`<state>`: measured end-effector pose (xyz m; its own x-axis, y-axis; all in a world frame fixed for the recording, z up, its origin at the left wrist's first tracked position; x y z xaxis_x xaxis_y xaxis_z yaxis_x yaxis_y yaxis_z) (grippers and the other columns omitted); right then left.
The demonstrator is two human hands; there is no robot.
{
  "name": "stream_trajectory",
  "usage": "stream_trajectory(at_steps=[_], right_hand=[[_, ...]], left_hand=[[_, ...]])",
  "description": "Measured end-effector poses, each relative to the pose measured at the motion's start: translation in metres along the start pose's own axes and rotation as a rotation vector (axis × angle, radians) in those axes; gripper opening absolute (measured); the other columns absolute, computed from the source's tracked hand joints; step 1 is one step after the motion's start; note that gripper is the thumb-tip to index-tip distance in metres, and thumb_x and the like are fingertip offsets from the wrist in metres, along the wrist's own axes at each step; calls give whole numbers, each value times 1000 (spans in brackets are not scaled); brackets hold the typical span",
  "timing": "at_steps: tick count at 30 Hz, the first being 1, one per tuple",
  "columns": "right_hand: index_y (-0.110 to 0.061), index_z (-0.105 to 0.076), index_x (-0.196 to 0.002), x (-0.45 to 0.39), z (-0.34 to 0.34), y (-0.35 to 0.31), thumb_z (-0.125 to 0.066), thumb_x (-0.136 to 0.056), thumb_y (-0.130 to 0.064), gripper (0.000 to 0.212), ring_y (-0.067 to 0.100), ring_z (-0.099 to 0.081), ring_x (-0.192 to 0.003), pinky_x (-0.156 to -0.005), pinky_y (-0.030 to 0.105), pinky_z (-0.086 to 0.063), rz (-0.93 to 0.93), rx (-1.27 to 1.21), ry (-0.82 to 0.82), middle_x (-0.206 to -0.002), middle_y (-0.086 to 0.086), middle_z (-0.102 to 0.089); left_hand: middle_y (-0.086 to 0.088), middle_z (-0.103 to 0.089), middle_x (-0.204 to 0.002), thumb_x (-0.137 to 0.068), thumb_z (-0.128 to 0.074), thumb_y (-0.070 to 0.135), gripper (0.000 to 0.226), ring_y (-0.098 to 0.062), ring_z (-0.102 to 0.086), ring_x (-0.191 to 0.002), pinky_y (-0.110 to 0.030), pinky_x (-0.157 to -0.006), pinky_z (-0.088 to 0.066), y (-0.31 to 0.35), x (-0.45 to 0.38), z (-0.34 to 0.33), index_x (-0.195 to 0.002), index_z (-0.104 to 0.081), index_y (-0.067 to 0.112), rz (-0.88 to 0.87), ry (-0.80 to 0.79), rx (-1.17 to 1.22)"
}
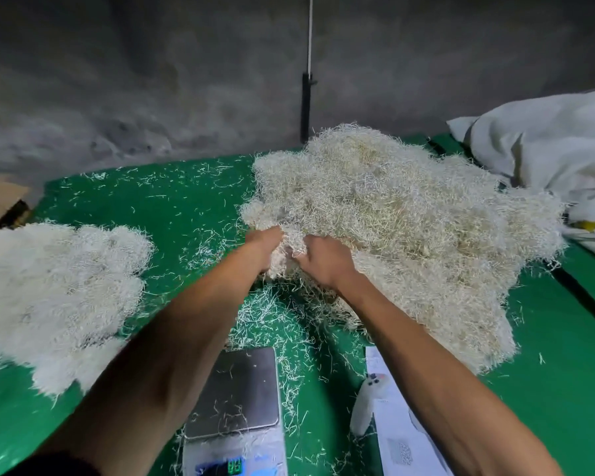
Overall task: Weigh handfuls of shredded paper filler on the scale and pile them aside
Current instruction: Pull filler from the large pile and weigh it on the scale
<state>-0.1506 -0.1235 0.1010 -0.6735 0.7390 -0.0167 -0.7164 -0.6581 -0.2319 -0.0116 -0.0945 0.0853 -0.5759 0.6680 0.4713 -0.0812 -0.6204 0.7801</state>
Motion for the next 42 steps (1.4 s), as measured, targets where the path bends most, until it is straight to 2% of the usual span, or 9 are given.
stream_trajectory(at_steps=[6, 10, 14, 20, 25, 29, 34, 38, 42], right_hand=[[-21, -52, -87, 16, 7, 20, -35, -104, -58, 44, 10, -52, -47, -44, 21, -37, 18, -14, 263, -55, -4, -50], [-8, -57, -125, 25, -11, 72, -39, -104, -59, 59, 18, -65, -65, -58, 31, -55, -156, -128, 193, -75, 3, -64], [-7, -41, -147, 22, -31, 60, -62, -95, -55, 74, 31, -62, -119, -106, 49, -50, -134, -400, -13, -142, 17, -56], [-22, -59, -133, 8, 0, -1, -40, -102, -65, 57, 18, -71, -92, -74, 33, -58, 14, -100, 176, -116, 4, -70], [-40, -8, -161, 32, -39, -101, -39, -90, -86, 90, 19, -21, -153, -118, 52, -19, 230, -505, -28, -169, -5, -16], [-29, -33, -156, 52, -72, -122, -47, -91, -79, 84, 15, -47, -138, -118, 53, -35, 135, -671, -28, -155, 1, -45], [-22, -30, -157, 76, -90, -105, -53, -91, -76, 87, 25, -72, -95, -72, 11, -49, -103, -583, 148, -124, 13, -69], [-37, -6, -160, 102, -130, -132, -43, -81, -92, 104, 22, -64, -114, -102, 58, -50, 47, -369, -129, -154, 12, -48], [-37, -15, -161, 119, -149, -127, -31, -87, -90, 92, 23, -39, -146, -115, 63, -33, 125, -278, -161, -169, 0, -24]], left_hand=[[-14, -52, -99, -83, -62, -12, 68, -24, -57, -74, -21, -30, -42, -27, -14, 75, -143, -36, 5, 106, 147, -257], [-18, -53, -115, -81, -75, -3, 74, -28, -56, -86, -37, -76, -52, -38, -29, 121, -143, -36, 9, 63, 228, -168], [-9, -51, -107, -85, -73, 1, 67, -21, -50, -79, -36, -74, -53, -57, -24, 103, -140, -37, 8, 72, 160, -159], [-14, -44, -152, -92, -63, 2, 68, -32, -55, -127, -35, -88, -55, -65, -2, 86, -153, -38, 20, -159, -21, -362], [-5, -65, -111, -89, -63, 3, 33, -16, -70, -89, -31, -80, -60, -73, 47, 83, -120, -63, 15, -549, -341, -343], [-1, -54, -68, -87, -57, 29, 20, -15, -55, -59, -28, -62, -56, -108, 79, 109, -81, -58, 10, -492, -455, 7], [-23, -61, -134, -102, -55, 7, 36, -20, -68, -115, -15, -99, -49, -218, 70, 146, -135, -53, -9, -209, 8, 213], [-34, -61, -127, -101, -52, -1, 33, -40, -64, -112, -50, -105, -49, -313, 80, 149, -132, -54, -14, 85, 152, 331], [-7, -55, -145, -100, -57, 6, 38, -11, -61, -104, -25, -96, -51, -359, 97, 130, -137, -59, 15, -31, 153, -115]])
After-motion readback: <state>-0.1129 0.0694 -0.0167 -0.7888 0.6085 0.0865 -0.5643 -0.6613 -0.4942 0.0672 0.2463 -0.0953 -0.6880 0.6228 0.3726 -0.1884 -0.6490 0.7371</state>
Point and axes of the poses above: each hand's wrist, its own x-axis away from the middle knuckle, its own z-axis out of the back of the hand, y = z × x, the point moved 6 cm from there along -x, towards the middle knuckle
